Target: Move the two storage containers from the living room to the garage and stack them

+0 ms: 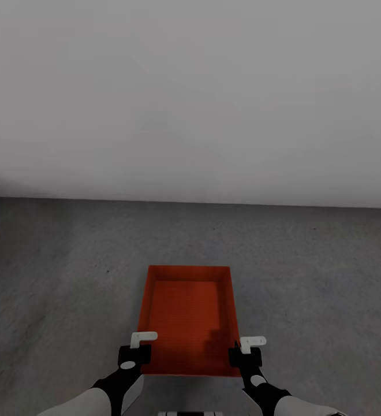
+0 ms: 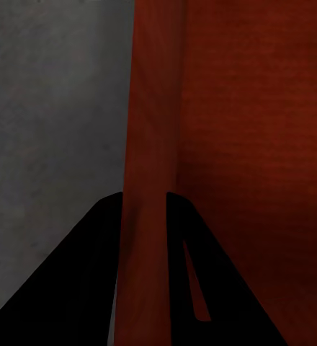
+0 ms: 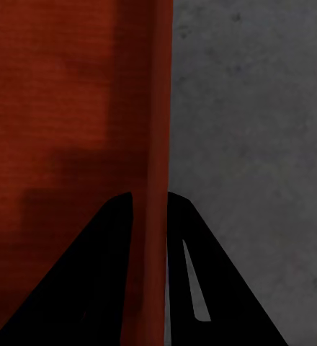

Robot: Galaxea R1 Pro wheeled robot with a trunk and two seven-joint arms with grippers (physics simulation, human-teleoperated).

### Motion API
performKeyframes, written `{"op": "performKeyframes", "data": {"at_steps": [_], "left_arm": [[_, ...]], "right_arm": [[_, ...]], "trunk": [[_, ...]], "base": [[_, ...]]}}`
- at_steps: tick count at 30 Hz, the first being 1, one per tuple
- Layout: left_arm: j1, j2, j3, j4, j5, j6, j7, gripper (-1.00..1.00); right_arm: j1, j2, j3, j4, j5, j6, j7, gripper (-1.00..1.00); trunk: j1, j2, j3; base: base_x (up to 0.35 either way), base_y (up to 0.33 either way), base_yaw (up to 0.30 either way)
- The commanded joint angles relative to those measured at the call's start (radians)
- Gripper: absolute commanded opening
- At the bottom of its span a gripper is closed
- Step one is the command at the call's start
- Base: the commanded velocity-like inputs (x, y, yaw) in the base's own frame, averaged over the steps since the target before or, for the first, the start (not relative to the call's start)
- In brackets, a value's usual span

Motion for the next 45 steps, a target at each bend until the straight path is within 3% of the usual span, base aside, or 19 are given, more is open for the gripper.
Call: {"op": "performKeyframes", "data": {"at_steps": [1, 14, 20, 35, 41, 45], "left_arm": [[-0.001, 0.000, 0.078, -0.013, 0.011, -0.003, 0.032, -1.00], [-0.001, -0.001, 0.078, -0.013, 0.011, -0.003, 0.032, -1.00], [-0.001, -0.001, 0.078, -0.013, 0.011, -0.003, 0.032, -1.00], [-0.001, 0.000, 0.078, -0.013, 0.011, -0.003, 0.032, -1.00], [-0.001, 0.001, 0.079, -0.013, 0.011, -0.003, 0.032, -1.00], [-0.001, 0.001, 0.078, -0.013, 0.011, -0.003, 0.032, -1.00]], "right_arm": [[0.000, 0.002, -0.028, 0.000, 0.013, 0.006, 0.004, -1.00], [0.000, 0.002, -0.028, 0.000, 0.013, 0.006, 0.004, -1.00], [0.001, 0.002, -0.028, 0.000, 0.013, 0.006, 0.004, -1.00], [0.000, 0.002, -0.028, 0.000, 0.013, 0.005, 0.004, -1.00], [0.000, 0.002, -0.028, 0.000, 0.013, 0.005, 0.004, -1.00], [0.000, 0.002, -0.028, 0.000, 0.013, 0.005, 0.004, -1.00]], "trunk": [[0.004, -0.008, -0.004], [0.004, -0.008, -0.004], [0.027, -0.050, -0.023], [0.027, -0.050, -0.023], [0.050, -0.092, -0.041], [0.050, -0.092, -0.041]], "base": [[0.000, 0.000, 0.000], [0.000, 0.000, 0.000], [0.000, 0.000, 0.000], [0.000, 0.000, 0.000], [0.000, 0.000, 0.000], [0.000, 0.000, 0.000]]}}
